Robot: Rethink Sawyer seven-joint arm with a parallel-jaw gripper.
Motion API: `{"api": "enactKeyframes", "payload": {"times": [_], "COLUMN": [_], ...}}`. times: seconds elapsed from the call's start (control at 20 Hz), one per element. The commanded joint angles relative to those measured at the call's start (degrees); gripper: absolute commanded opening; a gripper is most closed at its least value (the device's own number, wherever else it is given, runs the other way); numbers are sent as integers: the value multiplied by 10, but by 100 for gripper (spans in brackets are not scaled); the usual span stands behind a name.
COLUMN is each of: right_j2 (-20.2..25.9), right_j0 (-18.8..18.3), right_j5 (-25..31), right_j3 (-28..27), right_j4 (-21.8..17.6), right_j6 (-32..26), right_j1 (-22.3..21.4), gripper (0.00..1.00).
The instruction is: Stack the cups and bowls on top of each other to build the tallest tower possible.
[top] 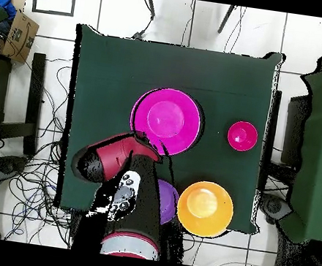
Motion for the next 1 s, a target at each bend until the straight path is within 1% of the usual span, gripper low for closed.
{"api": "enactKeyframes", "payload": {"times": [0.05,0.25,0.4,0.5,0.8,1.0], "right_j2": [86,103,108,110,121,123], "right_j0": [-7,-7,1,6,19,31], "right_j5": [46,35,30,35,34,43], "right_j3": [21,22,20,18,0,-12], "right_j4": [33,49,60,66,89,105], "right_j6": [-54,-41,-26,-20,-3,5], "right_j1": [11,24,28,26,39,44], "gripper": [0,0,0,0,0,0]}}
